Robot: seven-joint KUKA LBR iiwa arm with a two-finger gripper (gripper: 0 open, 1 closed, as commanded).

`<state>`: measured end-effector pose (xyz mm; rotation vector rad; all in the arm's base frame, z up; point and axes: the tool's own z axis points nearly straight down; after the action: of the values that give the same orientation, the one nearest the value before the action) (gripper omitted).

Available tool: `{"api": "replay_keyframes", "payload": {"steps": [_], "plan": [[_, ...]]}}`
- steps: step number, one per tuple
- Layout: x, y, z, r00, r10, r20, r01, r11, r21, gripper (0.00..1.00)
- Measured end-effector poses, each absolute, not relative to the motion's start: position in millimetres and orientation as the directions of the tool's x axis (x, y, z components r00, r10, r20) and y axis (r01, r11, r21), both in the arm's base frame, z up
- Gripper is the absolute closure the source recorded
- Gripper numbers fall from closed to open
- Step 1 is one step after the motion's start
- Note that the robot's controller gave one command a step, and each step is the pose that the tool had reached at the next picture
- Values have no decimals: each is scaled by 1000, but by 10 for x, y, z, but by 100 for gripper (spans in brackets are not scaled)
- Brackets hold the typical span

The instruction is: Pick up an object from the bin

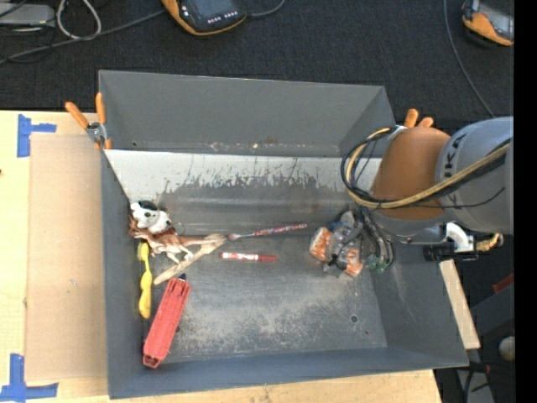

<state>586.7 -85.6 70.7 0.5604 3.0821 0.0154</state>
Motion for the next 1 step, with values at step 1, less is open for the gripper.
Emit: {"api": "replay_keyframes", "payload": {"steps": [1], "plan": [[5918,-1078,778,-937,350,-4,350,937,11,100]]}}
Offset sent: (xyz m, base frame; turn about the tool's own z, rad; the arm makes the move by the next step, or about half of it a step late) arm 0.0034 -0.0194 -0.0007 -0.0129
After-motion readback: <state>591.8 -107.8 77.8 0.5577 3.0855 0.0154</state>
